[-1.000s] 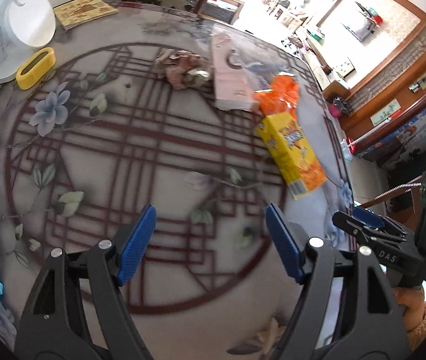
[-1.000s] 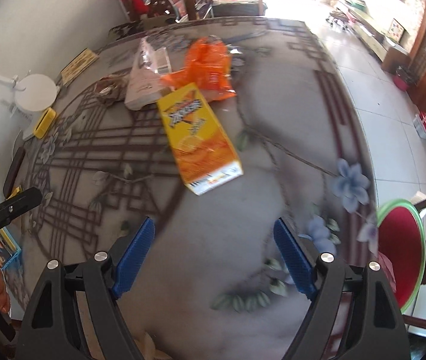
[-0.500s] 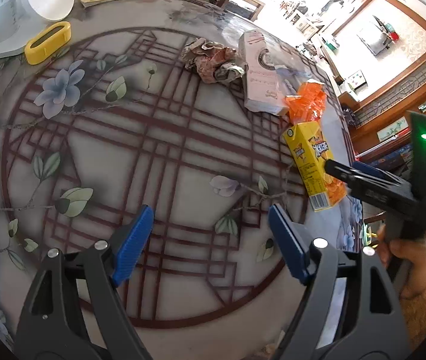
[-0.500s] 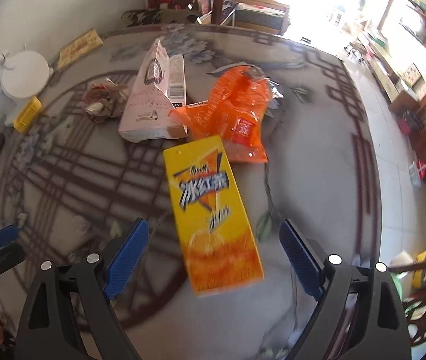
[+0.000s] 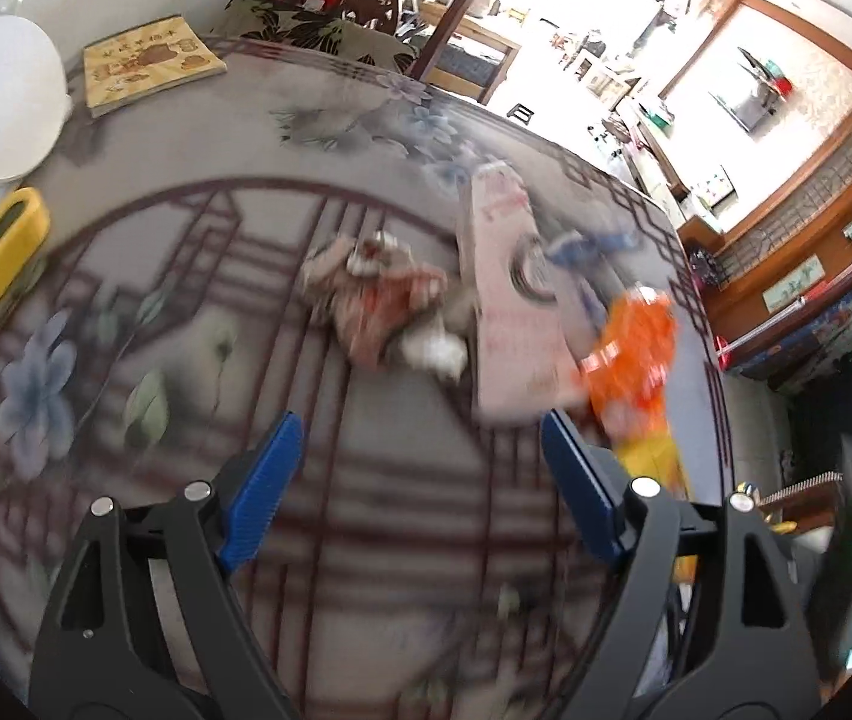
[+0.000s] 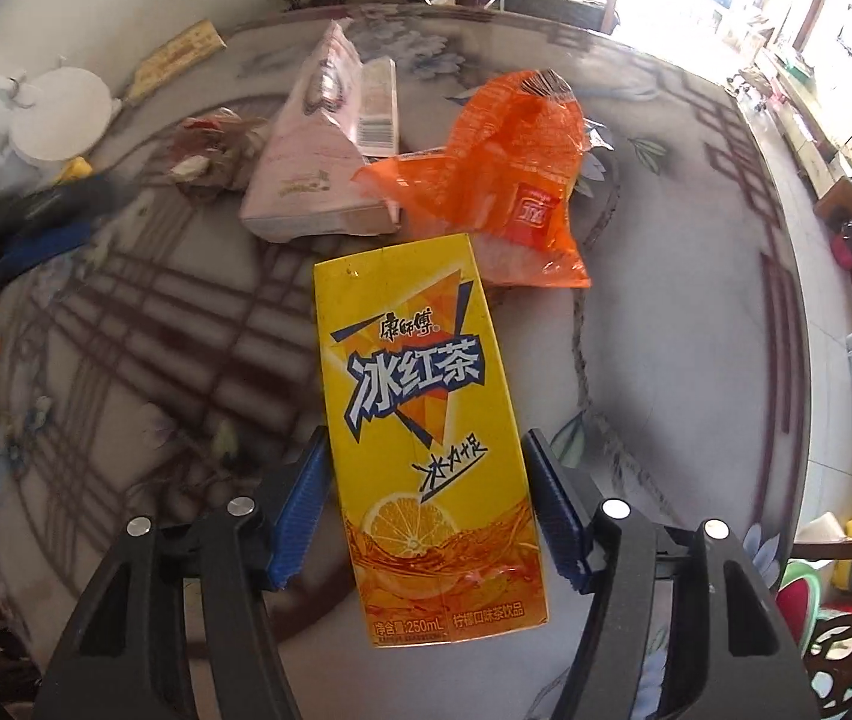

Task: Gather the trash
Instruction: 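Grasp the yellow iced tea carton with the right gripper while the left gripper approaches crumpled paper, then grasp the crumpled paper with the left gripper while the right gripper lifts the carton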

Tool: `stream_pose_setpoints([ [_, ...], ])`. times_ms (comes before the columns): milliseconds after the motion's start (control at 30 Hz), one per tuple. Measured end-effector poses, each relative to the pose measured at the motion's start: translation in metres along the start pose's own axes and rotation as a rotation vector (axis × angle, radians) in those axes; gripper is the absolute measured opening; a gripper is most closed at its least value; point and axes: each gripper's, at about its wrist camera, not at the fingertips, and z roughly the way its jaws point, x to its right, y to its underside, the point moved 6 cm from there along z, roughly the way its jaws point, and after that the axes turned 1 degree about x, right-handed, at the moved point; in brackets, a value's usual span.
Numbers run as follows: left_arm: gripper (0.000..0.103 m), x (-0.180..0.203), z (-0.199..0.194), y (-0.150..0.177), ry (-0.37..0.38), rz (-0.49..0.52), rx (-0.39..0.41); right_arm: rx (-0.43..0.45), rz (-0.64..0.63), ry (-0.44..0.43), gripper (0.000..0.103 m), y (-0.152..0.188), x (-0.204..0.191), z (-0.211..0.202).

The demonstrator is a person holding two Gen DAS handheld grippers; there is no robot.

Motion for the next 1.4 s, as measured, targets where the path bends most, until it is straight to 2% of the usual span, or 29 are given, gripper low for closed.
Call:
stream_pose_setpoints([
  [200, 0.078, -0.007, 0.041, -0.02, -0.03, -0.038, -0.032, -0.003, 0.028, -0.025, 0.062, 0.02, -0.005, -0.013],
  [233, 0.066, -0.008, 0.045, -0.02, -0.033, -0.036, -0.043, -0.005, 0.032, -0.024, 0.062, 0.022, -0.005, -0.014],
  [267, 0.048, -0.01, 0.046, -0.019, -0.036, -0.035, -0.053, -0.009, 0.036, -0.025, 0.062, 0.025, -0.006, -0.015],
  [333, 0.034, -0.014, 0.05, -0.016, -0.034, -0.041, -0.074, -0.011, 0.046, -0.027, 0.062, 0.028, -0.004, -0.015],
  [467, 0.029, -0.021, 0.037, -0.009, -0.008, -0.059, -0.053, -0.01, 0.051, -0.032, 0.062, 0.031, -0.007, -0.018],
  [700, 0.028, -0.025, -0.005, 0.018, 0.015, -0.051, -0.029, 0.003, 0.046, -0.054, 0.062, 0.036, -0.02, -0.027],
  [967, 0.028, -0.016, -0.052, 0.076, 0.019, 0.026, -0.052, -0.033, 0.025, -0.072, 0.062, 0.064, -0.048, -0.026],
  [1100, 0.028, -0.02, -0.062, 0.101, 0.001, 0.047, -0.078, -0.05, 0.016, -0.058, 0.063, 0.075, -0.055, -0.023],
  [1233, 0.03, -0.032, -0.065, 0.117, -0.009, 0.025, -0.103, -0.064, 0.008, -0.044, 0.064, 0.078, -0.06, -0.022],
  [1300, 0.031, -0.037, -0.064, 0.12, -0.016, 0.017, -0.109, -0.063, 0.004, -0.04, 0.073, 0.079, -0.062, -0.023],
  [1400, 0.033, -0.042, -0.063, 0.122, -0.022, 0.006, -0.113, -0.066, 0.0, -0.039, 0.073, 0.082, -0.064, -0.023],
])
